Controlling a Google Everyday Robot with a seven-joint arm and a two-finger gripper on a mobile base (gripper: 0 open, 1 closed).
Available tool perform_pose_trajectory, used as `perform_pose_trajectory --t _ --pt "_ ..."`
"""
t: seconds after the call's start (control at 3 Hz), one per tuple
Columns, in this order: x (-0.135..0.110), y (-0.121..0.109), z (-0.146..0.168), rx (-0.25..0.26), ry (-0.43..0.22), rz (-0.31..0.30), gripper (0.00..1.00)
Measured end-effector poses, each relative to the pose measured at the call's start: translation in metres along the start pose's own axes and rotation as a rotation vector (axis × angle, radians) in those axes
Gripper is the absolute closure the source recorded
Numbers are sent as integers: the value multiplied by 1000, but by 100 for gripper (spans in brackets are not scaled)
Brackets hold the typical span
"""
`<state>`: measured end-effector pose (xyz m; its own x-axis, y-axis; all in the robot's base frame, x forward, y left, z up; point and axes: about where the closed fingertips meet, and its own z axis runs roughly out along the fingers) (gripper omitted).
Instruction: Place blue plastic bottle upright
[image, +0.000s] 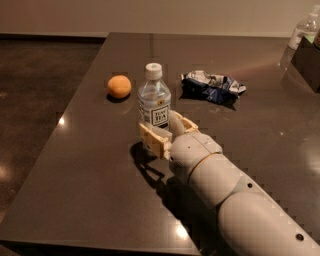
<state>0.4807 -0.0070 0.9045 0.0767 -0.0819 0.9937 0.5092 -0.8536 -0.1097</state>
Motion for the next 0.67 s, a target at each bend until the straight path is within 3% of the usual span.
perform_pose_trajectory --t 0.33,0.67 --pt "0 -1 0 2 0 -1 0" --pt "0 -1 0 2 0 -1 0"
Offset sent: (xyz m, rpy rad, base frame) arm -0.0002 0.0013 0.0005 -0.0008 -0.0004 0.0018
